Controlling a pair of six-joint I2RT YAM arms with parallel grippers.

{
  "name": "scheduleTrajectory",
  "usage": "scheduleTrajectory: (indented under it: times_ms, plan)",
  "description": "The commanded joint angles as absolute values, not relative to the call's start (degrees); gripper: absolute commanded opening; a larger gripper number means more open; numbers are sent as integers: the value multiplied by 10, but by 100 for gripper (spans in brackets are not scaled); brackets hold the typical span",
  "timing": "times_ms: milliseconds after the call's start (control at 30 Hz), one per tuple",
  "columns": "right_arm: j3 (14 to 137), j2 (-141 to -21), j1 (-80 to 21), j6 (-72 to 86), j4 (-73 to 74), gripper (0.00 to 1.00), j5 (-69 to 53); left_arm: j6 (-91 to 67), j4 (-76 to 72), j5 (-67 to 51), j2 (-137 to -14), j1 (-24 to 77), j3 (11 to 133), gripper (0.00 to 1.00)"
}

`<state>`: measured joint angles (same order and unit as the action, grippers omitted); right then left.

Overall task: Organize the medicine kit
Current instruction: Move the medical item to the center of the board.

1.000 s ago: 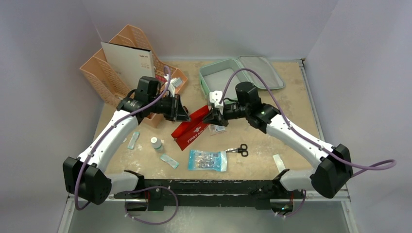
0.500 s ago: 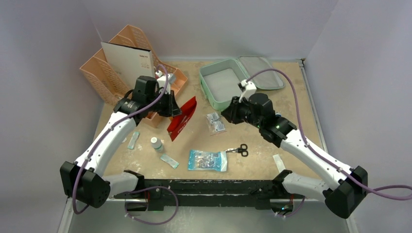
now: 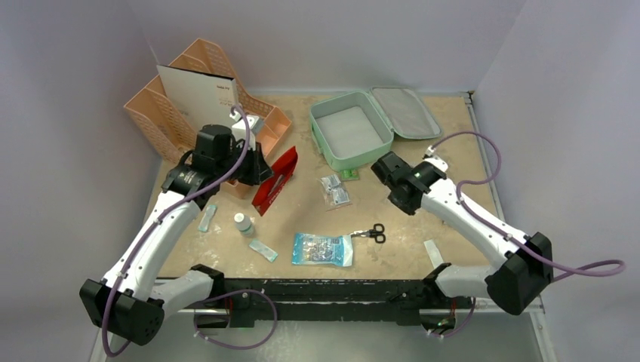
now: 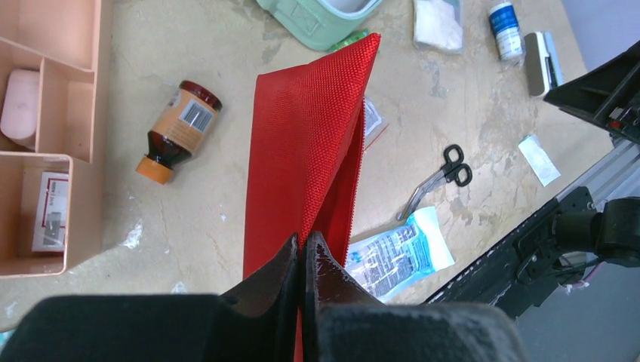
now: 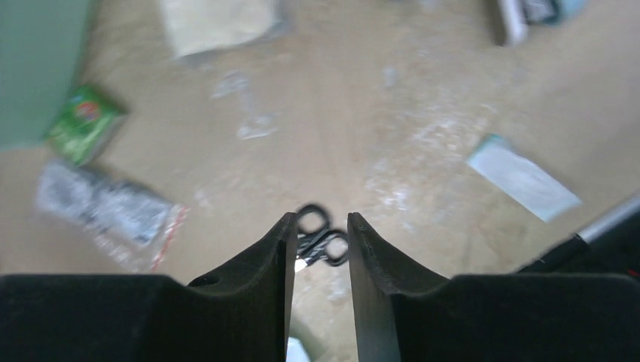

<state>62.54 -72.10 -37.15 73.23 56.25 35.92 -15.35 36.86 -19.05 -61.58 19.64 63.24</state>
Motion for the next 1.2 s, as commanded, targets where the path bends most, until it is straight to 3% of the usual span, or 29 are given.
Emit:
scheduleTrajectory:
  times_ms: [0, 133, 267, 367, 1167]
  plan:
    - [602, -726, -306, 875, 736, 35, 401, -136, 354, -196, -603, 199, 616, 0]
    - [544, -721, -216, 852, 721, 39, 358, -134, 350, -203, -592, 199, 600, 0]
    - [496, -695, -192, 840, 697, 53, 363, -134, 350, -209, -588, 199, 600, 0]
    - [468, -693, -176, 823, 663, 57, 354, -134, 348, -219, -588, 199, 599, 0]
    - [397, -766, -144, 777, 504, 60, 255, -130, 351, -220, -580, 199, 595, 0]
